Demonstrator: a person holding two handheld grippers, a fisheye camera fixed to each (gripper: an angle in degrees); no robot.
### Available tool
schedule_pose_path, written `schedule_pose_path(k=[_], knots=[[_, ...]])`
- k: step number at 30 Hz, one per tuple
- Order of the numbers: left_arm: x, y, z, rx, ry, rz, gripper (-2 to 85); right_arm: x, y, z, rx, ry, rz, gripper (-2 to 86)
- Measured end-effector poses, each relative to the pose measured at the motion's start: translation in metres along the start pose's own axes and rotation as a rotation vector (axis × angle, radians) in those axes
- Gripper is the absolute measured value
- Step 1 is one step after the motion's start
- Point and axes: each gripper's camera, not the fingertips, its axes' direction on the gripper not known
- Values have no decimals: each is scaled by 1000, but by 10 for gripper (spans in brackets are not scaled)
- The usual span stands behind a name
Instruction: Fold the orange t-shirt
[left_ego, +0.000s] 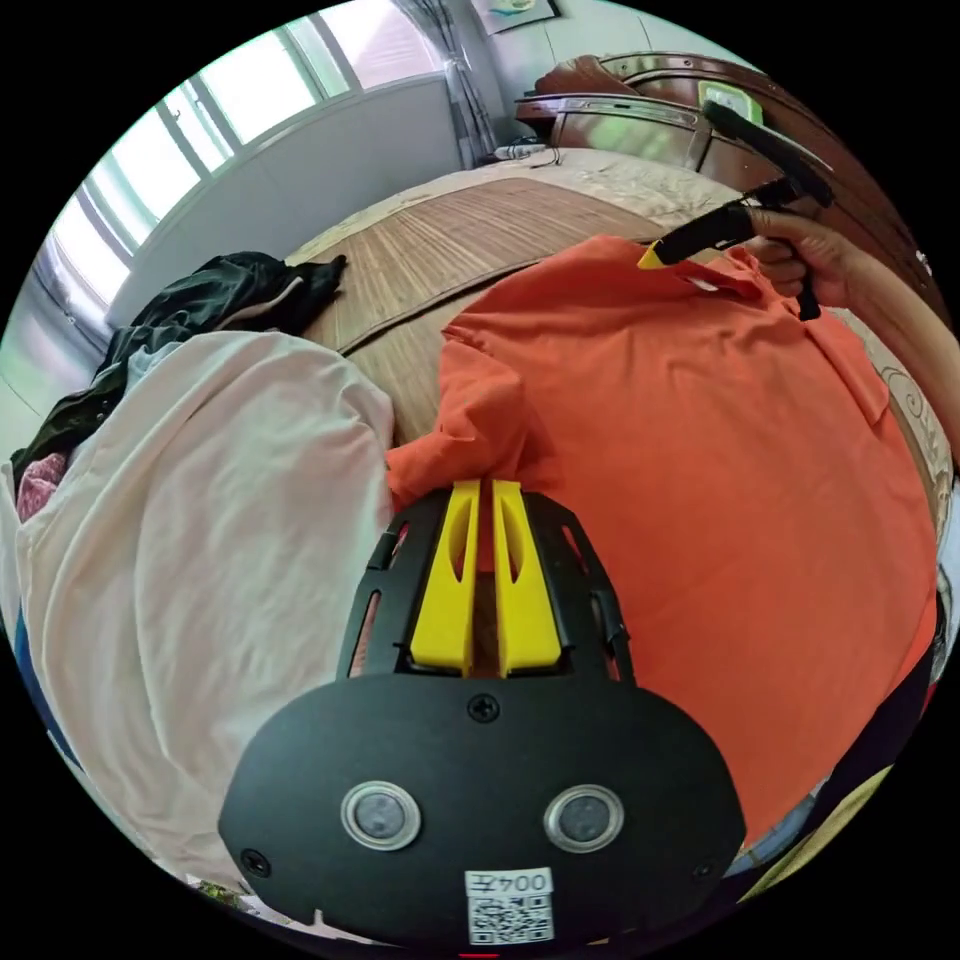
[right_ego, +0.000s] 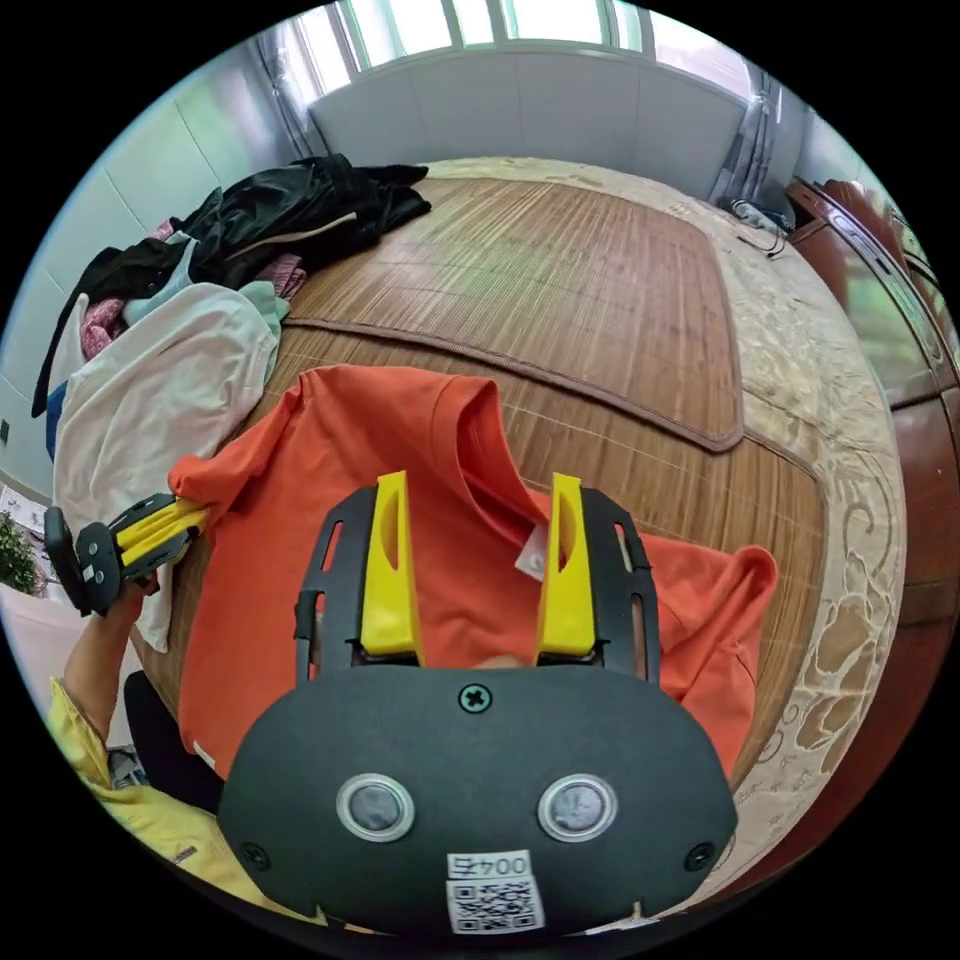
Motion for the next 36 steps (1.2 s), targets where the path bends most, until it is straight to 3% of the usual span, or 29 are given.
schedule_pose_path(k=[2, 6, 9, 11, 15, 18, 21, 29, 33, 36], knots=[[-39, -2, -9, 9, -71, -101, 20, -2, -23, 13, -61, 14, -6, 48], [-98, 6, -28, 49, -64, -343, 19, 6, -59, 10, 14, 377, 142, 50], [-109, 23, -48, 167, -46, -443, 14, 14, -56, -10, 124, 422, 195, 73], [-77, 28, -64, 268, 65, -329, 8, 17, -32, -30, 225, 339, 182, 68], [13, 21, -56, 226, 208, -24, 4, 22, 78, -54, 241, 148, 85, 77], [84, 17, -23, 132, 188, 141, 5, 36, 171, -58, 190, 260, 68, 102], [112, 17, 16, 19, 214, 142, 4, 59, 241, -55, 117, 351, 105, 120], [124, 27, 39, 44, 224, 105, 3, 83, 294, -23, -18, 320, 123, 169], [130, 28, 45, 45, 216, 108, 4, 92, 302, -26, -3, 536, 118, 17], [133, 29, 49, 47, 217, 107, 4, 136, 303, -53, 19, 540, 260, 11]])
